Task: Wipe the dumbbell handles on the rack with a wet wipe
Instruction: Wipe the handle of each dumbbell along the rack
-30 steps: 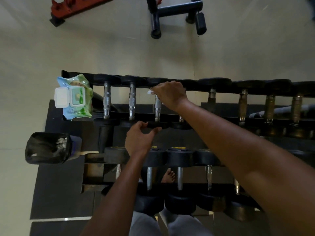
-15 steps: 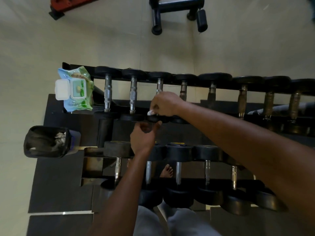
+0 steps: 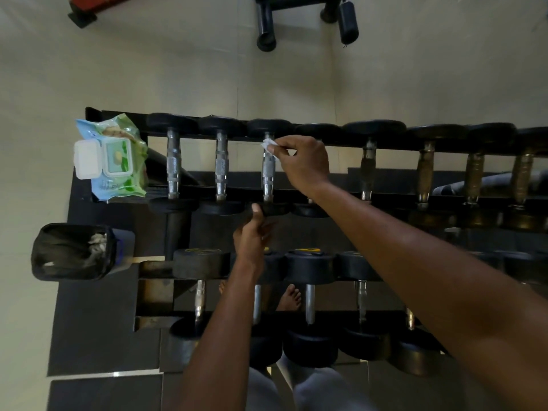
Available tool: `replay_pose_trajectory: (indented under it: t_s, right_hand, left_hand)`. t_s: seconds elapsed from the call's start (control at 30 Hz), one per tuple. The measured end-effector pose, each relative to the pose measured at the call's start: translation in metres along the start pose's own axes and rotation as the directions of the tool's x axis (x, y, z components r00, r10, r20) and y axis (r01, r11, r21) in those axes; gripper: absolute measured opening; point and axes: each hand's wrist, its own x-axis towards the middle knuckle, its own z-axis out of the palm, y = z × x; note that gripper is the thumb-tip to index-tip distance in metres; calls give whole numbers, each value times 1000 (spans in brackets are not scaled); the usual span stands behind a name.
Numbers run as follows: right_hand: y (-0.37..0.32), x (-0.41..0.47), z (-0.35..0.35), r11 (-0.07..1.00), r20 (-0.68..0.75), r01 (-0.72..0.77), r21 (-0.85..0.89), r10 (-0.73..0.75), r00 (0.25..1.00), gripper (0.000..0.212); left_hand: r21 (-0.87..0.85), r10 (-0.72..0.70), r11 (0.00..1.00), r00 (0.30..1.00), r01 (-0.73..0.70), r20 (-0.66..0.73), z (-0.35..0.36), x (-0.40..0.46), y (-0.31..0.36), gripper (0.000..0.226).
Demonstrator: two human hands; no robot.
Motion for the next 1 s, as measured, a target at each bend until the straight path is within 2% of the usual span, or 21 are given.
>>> replay_pose_trajectory:
  t_s: [0.13, 0.2, 0.23, 0.27, 0.37, 0.47, 0.53, 0.63, 0.7, 0.77, 0.83, 0.87, 0.93, 1.0]
  right_hand:
    - [-2, -3, 5, 998, -83, 21, -52, -26, 996, 15]
    - [-1, -6, 6, 997, -131, 42, -65, -50, 990, 14]
    - [0, -7, 7, 996, -150, 46, -73, -57, 987, 14]
    - [2, -8, 9, 995, -169, 46, -84, -59, 984, 15]
    - [1, -7, 12, 993, -226, 52, -109, -75, 971, 18]
    - [-1, -5, 14, 989, -243, 73, -125, -102, 965, 20]
    - [-4, -4, 17, 992, -243, 58, -116, -85, 966, 19]
    - [-7, -2, 20, 992, -231, 29, -122, -57, 971, 16]
    - [-8, 0, 25, 986, -207, -3, -166, -32, 978, 14]
    - [-8, 2, 26, 983, -203, -55, -177, 19, 979, 13]
    - [-6, 3, 24, 982, -190, -90, -163, 58, 980, 14]
    - [-5, 2, 22, 982, -170, -90, -165, 61, 983, 14]
    - [-1, 0, 15, 982, -109, -52, -179, 33, 994, 11]
    - [4, -5, 9, 980, -34, 3, -197, -10, 999, 11]
  left_hand:
    - [107, 105, 990, 990, -95, -93, 1, 2, -6, 80]
    - [61, 91, 995, 988, -84, -122, 0, 5, -3, 56]
    - [10, 60, 998, 994, -59, -88, -2, 6, 0, 45]
    - [-52, 12, 999, 1000, -14, -26, -3, 7, 3, 43]
    - [-92, -26, 995, 995, 35, 97, -7, 7, 8, 69]
    - [-50, -3, 999, 998, 6, 55, -2, 3, 1, 82]
    - [-69, 2, 998, 1000, -1, 16, -2, 6, -1, 83]
    - [-109, -4, 994, 999, 9, 49, -7, 4, 10, 68]
    - [-45, -29, 998, 999, 31, 41, -7, -1, 14, 76]
    - [158, 2, 987, 997, 11, -81, -3, -14, 13, 77]
    - [449, 184, 892, 949, -52, -255, -1, -30, 13, 71]
    - [577, 347, 804, 900, -140, -265, -1, -37, 16, 67]
    - [737, 592, 589, 798, -332, -114, 0, -46, 26, 56]
    - [808, 635, 451, 772, -379, 8, 3, -47, 41, 52]
